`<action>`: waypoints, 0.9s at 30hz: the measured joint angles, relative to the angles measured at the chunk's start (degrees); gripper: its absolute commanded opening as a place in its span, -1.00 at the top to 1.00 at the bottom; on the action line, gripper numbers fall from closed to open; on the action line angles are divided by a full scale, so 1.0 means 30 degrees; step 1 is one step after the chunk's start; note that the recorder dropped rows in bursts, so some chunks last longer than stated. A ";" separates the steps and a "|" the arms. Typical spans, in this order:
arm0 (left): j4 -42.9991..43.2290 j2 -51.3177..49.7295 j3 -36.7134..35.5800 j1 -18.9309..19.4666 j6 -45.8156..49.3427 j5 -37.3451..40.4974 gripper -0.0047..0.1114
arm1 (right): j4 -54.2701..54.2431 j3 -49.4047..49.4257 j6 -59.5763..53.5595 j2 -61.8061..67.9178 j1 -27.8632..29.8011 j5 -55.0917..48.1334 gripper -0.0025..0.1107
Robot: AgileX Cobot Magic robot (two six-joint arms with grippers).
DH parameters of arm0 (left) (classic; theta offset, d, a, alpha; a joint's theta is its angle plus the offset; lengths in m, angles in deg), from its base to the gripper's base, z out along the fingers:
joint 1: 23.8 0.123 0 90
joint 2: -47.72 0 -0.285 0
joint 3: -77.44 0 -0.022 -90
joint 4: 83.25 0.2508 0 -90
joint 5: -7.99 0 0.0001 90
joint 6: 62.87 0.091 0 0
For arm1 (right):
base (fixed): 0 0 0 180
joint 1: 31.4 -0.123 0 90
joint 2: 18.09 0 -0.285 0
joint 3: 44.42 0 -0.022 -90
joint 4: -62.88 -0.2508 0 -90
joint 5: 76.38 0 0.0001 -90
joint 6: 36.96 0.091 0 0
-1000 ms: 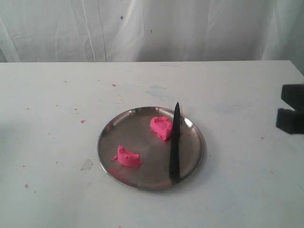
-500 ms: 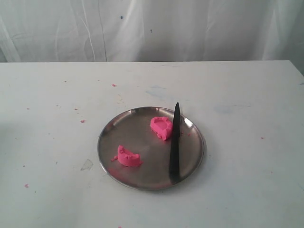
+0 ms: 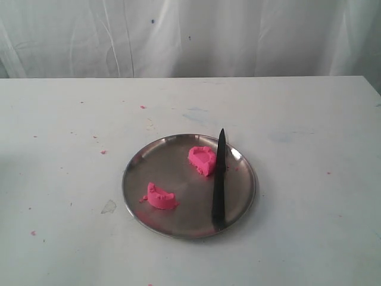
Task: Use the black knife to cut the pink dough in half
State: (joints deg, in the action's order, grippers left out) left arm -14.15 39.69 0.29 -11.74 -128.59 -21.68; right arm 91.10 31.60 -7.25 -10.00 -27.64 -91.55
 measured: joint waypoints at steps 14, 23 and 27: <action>0.0000 0.0000 0.0000 0.0000 0.0000 0.0000 0.92 | -0.8598 0.0375 -0.9108 0.0000 0.1615 -0.1319 0.96; 0.0000 0.0000 0.0000 -0.0650 0.0000 0.0000 0.92 | -0.8598 0.0375 -0.9151 0.0000 0.1615 -0.1351 0.96; -0.0163 0.0000 0.0000 -0.1832 0.0000 0.2666 0.92 | -0.8598 0.0375 -0.9151 0.0000 0.1615 -0.1351 0.96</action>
State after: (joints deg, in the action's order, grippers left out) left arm -14.64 39.69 0.29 -17.24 -128.59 -13.68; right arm 65.30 32.72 -34.70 -10.00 -22.79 -95.60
